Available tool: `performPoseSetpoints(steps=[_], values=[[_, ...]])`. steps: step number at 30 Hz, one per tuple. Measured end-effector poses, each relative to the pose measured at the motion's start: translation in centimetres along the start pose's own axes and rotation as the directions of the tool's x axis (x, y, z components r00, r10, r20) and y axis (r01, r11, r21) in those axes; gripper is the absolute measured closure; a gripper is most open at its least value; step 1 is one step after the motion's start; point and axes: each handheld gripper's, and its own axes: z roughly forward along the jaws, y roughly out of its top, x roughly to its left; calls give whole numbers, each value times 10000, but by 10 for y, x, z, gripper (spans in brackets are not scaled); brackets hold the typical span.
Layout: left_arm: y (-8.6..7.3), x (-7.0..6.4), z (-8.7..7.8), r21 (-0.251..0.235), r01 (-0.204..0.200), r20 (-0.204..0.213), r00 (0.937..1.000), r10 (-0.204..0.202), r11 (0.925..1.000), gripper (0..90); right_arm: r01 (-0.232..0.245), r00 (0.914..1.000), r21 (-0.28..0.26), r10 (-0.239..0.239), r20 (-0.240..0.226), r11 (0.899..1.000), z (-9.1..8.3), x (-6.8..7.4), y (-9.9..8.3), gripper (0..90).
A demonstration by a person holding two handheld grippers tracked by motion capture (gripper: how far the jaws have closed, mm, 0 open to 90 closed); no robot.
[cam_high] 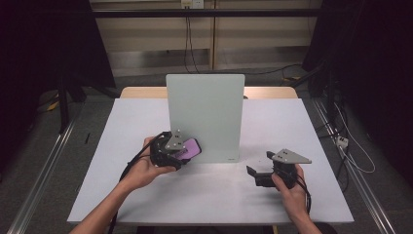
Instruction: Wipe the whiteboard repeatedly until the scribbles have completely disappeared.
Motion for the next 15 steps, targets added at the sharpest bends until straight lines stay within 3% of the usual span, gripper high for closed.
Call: performPoseSetpoints(steps=[5, 7, 8, 15], values=[[-4, 2, -2, -68, 365, 299, 9989, -362, 9993, 409, -48, 10000, 4, 48, -11, 10000, 1, 0, 1, 62], [-4, 2, -5, 7, 554, 87, 9984, -554, 9985, 409, -95, 10000, 10, 95, -22, 10000, 2, 0, 1, 62], [-6, 3, -5, -205, 642, 323, 9975, -635, 9977, 409, -87, 10000, 17, 87, -25, 10000, 3, 0, 1, 62], [-7, 8, -21, -748, 1141, 490, 9927, -1106, 9906, 409, -49, 10000, 36, 49, -31, 10000, 2, 0, 1, 62]])
